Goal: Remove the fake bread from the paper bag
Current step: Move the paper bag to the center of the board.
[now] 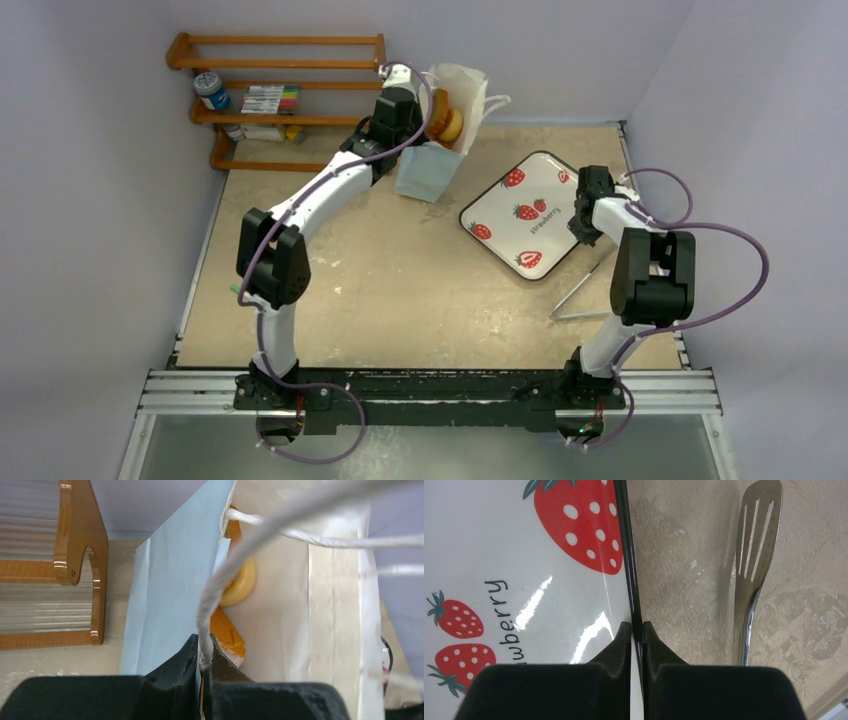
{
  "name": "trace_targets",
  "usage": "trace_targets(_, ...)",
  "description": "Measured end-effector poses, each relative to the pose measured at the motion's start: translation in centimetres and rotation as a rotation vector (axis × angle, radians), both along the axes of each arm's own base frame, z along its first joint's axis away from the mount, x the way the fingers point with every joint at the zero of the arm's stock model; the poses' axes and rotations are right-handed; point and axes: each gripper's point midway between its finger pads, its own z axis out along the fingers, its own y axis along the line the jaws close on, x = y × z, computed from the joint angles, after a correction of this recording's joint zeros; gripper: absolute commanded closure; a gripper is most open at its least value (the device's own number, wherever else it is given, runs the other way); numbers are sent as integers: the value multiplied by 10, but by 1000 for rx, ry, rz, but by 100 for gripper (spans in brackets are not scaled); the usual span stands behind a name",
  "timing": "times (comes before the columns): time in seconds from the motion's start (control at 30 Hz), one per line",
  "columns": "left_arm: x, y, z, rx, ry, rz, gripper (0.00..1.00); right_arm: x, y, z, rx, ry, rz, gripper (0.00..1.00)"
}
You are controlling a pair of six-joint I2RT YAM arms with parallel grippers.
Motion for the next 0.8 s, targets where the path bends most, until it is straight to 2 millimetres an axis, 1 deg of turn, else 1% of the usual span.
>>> trace_targets(0.13,-25,-6,23,62,-55,-74,100,4,-3,0,-13,7,8,99)
trace_targets(0.2,-39,-3,34,91,-81,-98,100,7,-4,-1,-14,13,12,100)
trace_targets(0.27,-53,4,44,118,-103,-106,100,13,-6,-1,-14,13,11,100)
trace_targets(0.37,-75,25,57,160,-132,-96,100,27,-7,-3,-11,8,12,100)
trace_targets(0.47,-94,47,65,202,-155,-74,100,45,-9,-2,-11,-7,15,100)
trace_targets(0.63,-124,83,67,296,-158,-33,100,78,-13,0,-22,-38,29,99)
trace_targets(0.7,-131,95,67,330,-150,-13,100,90,-14,0,-26,-51,33,94)
trace_targets(0.8,-142,113,66,377,-142,25,100,105,-15,1,-32,-65,42,78)
